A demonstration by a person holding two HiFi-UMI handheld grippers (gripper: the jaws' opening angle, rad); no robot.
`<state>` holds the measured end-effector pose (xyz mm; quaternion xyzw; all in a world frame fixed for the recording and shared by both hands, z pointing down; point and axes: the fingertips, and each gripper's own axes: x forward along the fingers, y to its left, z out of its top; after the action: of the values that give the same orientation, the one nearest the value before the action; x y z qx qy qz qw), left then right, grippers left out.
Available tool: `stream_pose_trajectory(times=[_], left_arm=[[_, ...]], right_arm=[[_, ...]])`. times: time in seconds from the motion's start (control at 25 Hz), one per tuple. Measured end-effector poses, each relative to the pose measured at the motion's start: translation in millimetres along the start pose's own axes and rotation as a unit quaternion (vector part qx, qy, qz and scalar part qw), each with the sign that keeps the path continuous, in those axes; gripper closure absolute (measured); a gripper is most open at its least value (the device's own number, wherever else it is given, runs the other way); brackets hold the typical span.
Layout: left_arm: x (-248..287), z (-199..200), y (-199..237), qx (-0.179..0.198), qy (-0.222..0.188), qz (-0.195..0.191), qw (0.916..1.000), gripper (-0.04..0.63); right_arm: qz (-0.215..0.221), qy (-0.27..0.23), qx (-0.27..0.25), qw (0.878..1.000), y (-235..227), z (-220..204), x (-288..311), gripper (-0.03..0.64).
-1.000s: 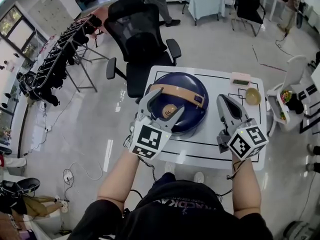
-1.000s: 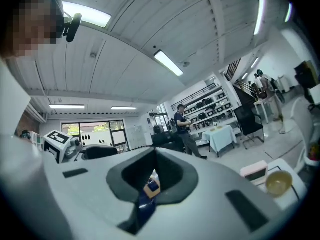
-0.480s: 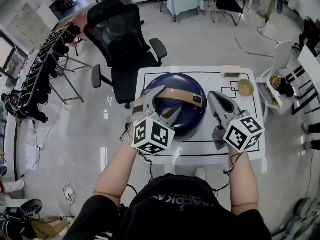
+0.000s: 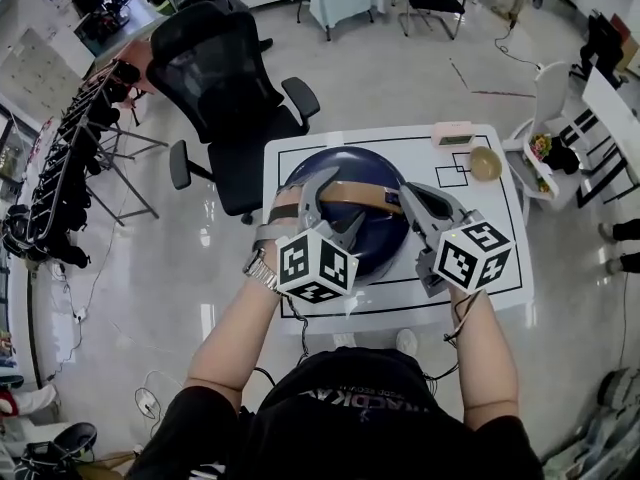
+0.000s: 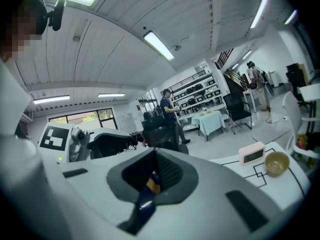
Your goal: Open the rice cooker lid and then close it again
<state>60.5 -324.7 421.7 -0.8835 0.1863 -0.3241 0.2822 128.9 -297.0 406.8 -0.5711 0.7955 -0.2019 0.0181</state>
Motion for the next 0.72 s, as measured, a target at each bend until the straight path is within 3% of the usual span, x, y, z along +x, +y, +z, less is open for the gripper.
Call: stream_pose_trajectory(times=[0.24,0.48,0.72], left_arm=[[11,0,-7,0.066,0.013,-0.016,0.9976,0.307],[18,0,-14,0.080,0.015,-0.047,0.9956,0.360],[22,-1,-15,0.107,0.018,-0.035,0.9935,0.374]], right_arm=[[-0.012,0.025,0.003,1.000,-3,-13,9,0.615],[-0.017,0.034,0.008,0.999,-4,-17,11,0.615],[-0.021,0.035,0.007,0.999,-6,-18,12,0.615]])
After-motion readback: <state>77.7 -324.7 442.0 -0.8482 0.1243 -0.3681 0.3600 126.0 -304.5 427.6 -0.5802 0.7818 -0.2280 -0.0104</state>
